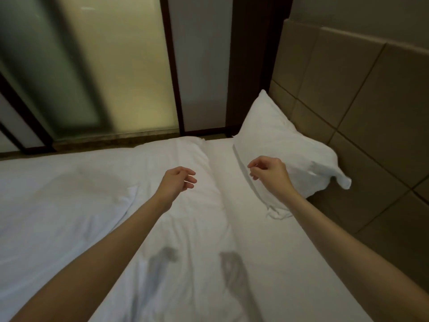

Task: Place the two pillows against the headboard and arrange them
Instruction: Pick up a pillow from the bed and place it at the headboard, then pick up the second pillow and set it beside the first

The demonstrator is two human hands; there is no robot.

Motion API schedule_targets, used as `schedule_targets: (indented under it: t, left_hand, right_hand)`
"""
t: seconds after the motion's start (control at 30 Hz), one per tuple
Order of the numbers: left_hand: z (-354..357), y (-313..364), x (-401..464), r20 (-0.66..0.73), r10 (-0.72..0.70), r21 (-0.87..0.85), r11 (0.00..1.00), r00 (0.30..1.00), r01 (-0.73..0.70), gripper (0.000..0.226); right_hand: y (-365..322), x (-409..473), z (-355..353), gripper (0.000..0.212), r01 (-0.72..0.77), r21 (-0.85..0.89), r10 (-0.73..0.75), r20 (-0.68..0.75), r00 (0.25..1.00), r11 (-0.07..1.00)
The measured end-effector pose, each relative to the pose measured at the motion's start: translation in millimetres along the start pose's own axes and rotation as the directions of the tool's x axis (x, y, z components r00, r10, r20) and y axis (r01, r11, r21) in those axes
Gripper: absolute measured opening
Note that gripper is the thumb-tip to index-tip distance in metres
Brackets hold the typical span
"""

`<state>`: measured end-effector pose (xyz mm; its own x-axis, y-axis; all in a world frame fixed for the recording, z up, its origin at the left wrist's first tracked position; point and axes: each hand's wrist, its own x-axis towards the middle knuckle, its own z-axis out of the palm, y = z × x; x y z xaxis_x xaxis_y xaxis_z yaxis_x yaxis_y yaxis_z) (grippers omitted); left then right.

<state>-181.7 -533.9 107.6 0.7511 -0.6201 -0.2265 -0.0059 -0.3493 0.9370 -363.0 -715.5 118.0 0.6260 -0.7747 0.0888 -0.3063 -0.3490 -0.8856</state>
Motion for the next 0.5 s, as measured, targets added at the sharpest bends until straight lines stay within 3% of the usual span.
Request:
schedule_targets:
  t: [0.2, 0.5]
  left_hand:
    - [-94.2, -65.7, -79.4, -0.034, -0.047, -0.062, 0.997, 0.998, 0.045, 0.031]
    - [-219.2, -152.4, -154.0, -0.251, -0.205, -0.194, 0.968, 0.946, 0.158, 0.030]
  right_hand:
    - [-37.7, -84.6, 80.9, 0.021, -0.100, 0.174, 0.090, 0.061, 0.994, 0.980]
    - [-83.0, -154.7, 190.9, 0.018, -0.171, 0.177, 0.120, 0.267, 0.956, 0.969]
